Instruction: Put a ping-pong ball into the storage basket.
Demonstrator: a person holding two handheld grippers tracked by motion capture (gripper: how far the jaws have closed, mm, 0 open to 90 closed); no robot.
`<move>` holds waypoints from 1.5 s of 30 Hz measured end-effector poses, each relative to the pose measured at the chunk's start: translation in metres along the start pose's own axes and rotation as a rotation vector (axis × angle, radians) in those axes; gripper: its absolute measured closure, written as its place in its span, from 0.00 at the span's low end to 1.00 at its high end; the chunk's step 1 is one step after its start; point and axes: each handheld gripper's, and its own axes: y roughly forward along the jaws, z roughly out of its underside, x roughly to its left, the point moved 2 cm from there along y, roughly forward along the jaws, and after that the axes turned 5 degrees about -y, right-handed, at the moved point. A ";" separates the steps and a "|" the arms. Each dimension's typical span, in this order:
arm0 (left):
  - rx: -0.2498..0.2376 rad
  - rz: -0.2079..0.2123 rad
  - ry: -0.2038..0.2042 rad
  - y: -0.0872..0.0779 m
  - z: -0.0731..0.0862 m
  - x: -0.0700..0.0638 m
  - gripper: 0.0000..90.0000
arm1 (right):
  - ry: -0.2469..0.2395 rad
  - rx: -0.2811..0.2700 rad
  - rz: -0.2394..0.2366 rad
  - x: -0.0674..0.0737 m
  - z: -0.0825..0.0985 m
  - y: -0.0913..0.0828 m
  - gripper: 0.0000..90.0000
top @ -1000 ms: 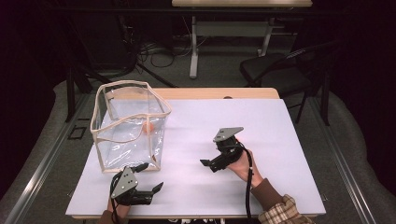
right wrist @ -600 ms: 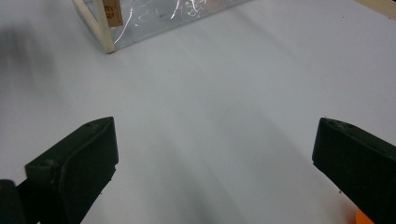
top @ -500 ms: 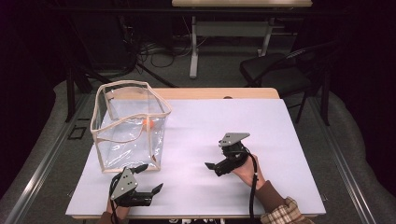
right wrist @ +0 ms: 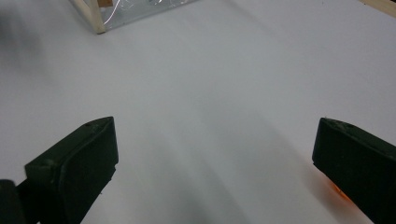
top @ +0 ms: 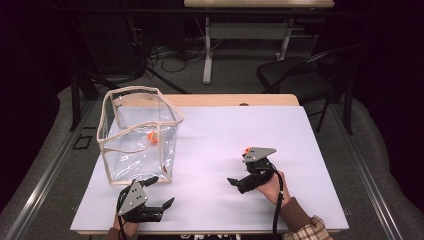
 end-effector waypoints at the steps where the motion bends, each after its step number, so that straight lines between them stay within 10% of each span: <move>1: -0.001 -0.001 0.000 0.000 0.000 0.000 0.18 | 0.002 0.001 -0.002 0.000 0.001 -0.001 0.00; 45: 0.001 -0.007 -0.003 0.002 0.000 0.000 0.18 | 0.046 -0.040 0.030 -0.028 0.012 -0.014 0.00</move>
